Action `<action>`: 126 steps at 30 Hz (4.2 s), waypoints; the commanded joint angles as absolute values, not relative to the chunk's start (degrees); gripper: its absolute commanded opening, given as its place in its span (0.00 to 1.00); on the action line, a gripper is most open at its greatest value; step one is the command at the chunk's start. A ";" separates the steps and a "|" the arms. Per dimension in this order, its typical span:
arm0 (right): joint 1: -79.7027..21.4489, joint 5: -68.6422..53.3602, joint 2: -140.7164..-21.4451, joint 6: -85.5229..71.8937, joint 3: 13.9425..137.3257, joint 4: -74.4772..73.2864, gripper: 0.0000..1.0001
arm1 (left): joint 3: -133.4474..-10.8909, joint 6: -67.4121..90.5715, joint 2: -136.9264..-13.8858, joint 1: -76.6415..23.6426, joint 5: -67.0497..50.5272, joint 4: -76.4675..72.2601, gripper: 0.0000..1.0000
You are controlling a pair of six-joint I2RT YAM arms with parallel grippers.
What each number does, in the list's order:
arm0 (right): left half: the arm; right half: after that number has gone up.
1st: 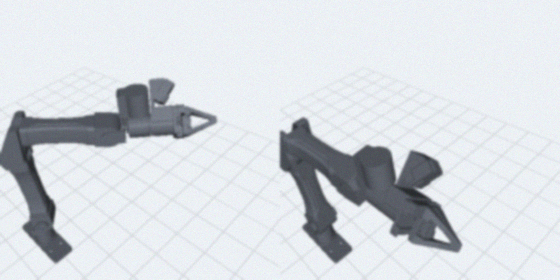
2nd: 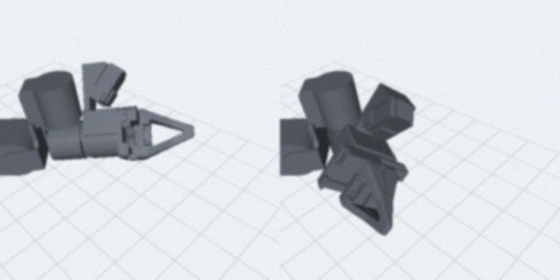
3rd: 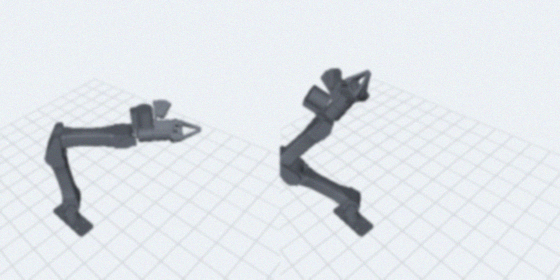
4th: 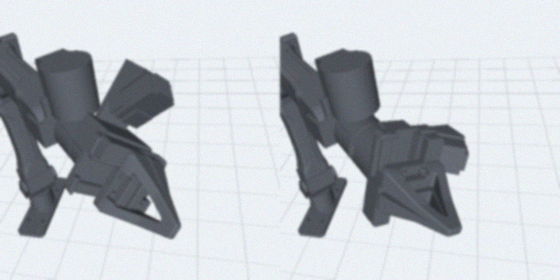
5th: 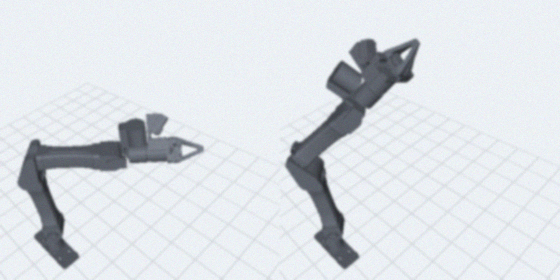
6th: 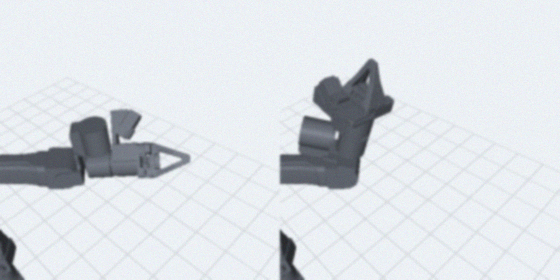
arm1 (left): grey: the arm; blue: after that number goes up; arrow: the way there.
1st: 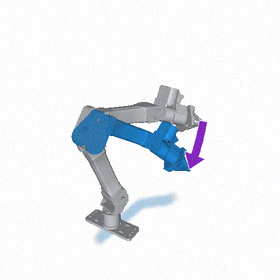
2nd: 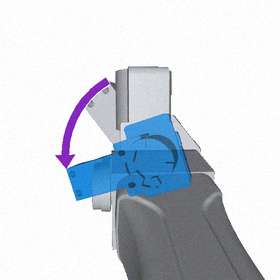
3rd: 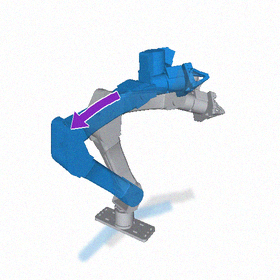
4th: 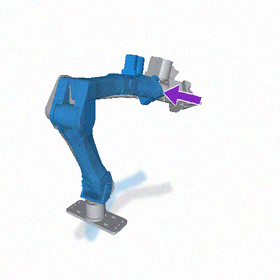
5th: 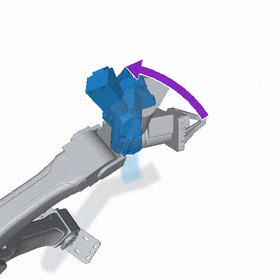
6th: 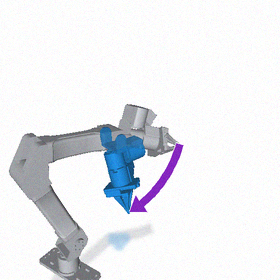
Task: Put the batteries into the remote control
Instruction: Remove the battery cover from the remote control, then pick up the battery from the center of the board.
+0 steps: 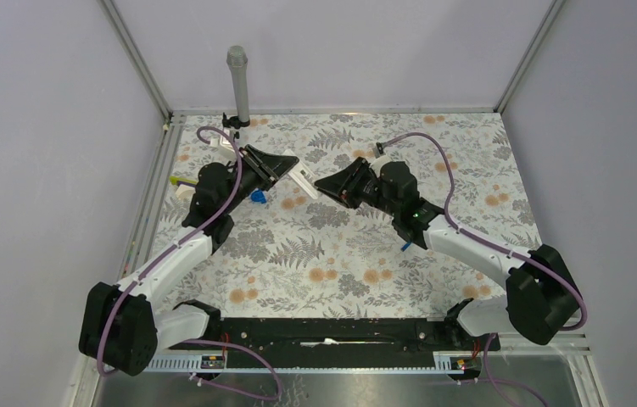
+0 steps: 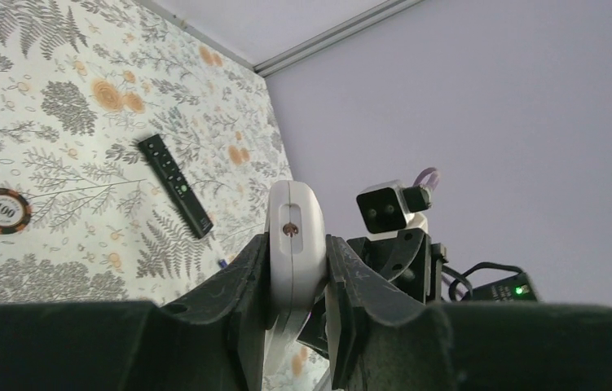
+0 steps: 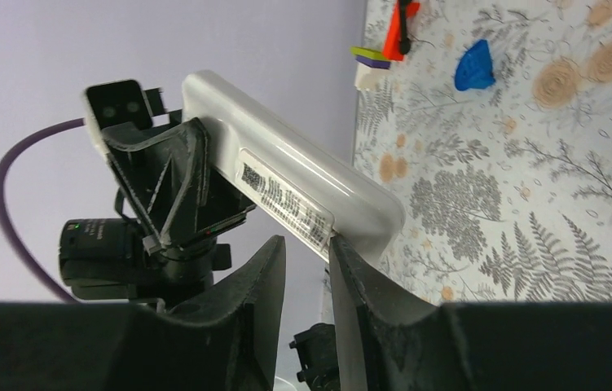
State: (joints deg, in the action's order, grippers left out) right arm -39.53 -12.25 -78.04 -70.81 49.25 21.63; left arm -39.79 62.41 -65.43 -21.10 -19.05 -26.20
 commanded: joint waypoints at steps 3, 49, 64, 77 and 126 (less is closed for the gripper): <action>-40.36 -15.14 -78.66 -71.11 46.32 34.71 0.34 | -41.40 74.70 -64.40 -23.55 -29.54 -38.14 0.00; -38.20 -13.59 -74.83 -64.23 42.92 32.25 0.35 | -47.45 51.17 -64.52 -22.94 -16.86 -6.82 0.00; -34.90 -13.34 -80.47 -53.82 39.04 24.49 0.37 | -41.73 48.31 -73.71 -23.20 -17.27 -10.34 0.00; -32.35 -6.34 -80.82 -41.00 42.81 4.73 0.53 | -42.66 40.36 -72.16 -23.17 -12.94 -3.56 0.00; -12.26 4.48 -100.21 -17.79 56.57 -22.28 0.42 | -47.64 36.52 -58.82 -16.52 -32.61 -9.49 0.00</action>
